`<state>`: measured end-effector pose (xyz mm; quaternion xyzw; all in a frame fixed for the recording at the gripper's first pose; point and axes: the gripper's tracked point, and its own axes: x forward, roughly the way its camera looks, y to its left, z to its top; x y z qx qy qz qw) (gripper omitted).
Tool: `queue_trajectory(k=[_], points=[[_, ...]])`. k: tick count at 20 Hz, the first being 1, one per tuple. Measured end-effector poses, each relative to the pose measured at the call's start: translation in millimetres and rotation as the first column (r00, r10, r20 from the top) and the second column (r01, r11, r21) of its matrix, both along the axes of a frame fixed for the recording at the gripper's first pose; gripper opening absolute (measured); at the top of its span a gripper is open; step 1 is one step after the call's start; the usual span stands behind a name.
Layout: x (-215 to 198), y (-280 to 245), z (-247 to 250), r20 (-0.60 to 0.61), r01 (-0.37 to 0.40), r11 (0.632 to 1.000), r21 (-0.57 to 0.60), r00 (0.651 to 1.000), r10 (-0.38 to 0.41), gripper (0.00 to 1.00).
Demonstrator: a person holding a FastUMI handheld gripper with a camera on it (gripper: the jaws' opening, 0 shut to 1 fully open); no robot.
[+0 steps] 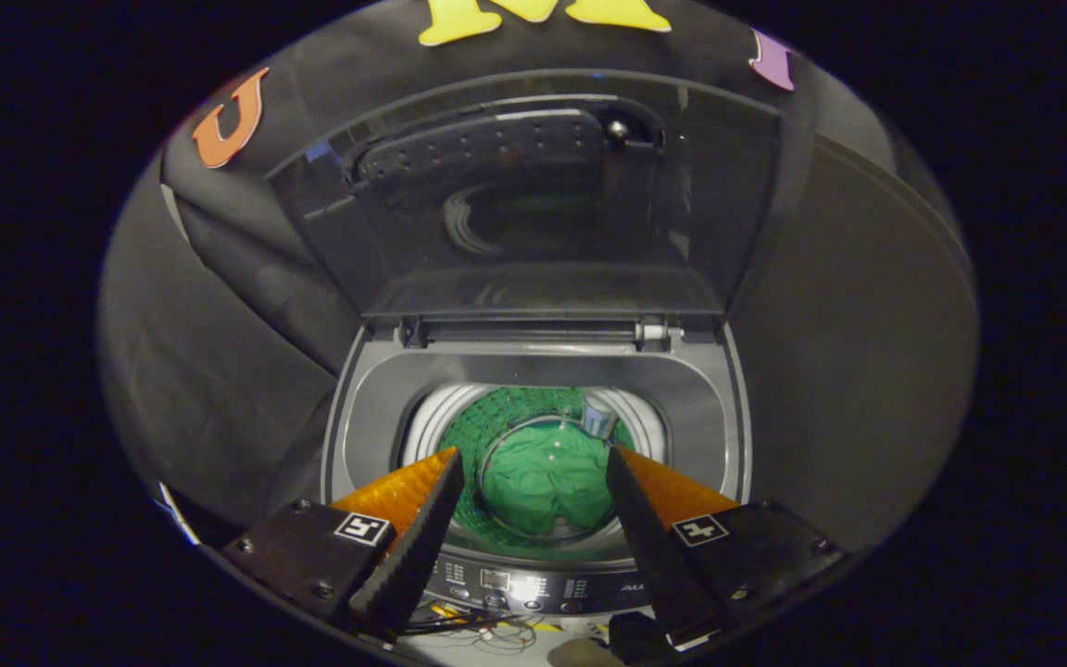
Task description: Put the clothes into the washing machine and then close the washing machine lid.
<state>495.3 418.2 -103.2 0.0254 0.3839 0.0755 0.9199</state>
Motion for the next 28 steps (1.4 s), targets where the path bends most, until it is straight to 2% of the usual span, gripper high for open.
queue_trajectory(k=[9, 16, 21, 28], points=[[6.5, -3.9, 80.4, 0.179, -0.001, 1.000, 0.010, 0.984, 0.000, 0.96], [22.5, 0.2, 140.0, 0.330, -0.006, 1.000, -0.027, 0.944, 0.015, 0.96], [42.1, 12.4, 170.0, 0.371, 0.001, 1.000, -0.024, 0.929, 0.009, 0.96], [76.5, 21.1, 201.0, 0.381, 0.019, 1.000, -0.012, 0.924, -0.013, 0.96]])
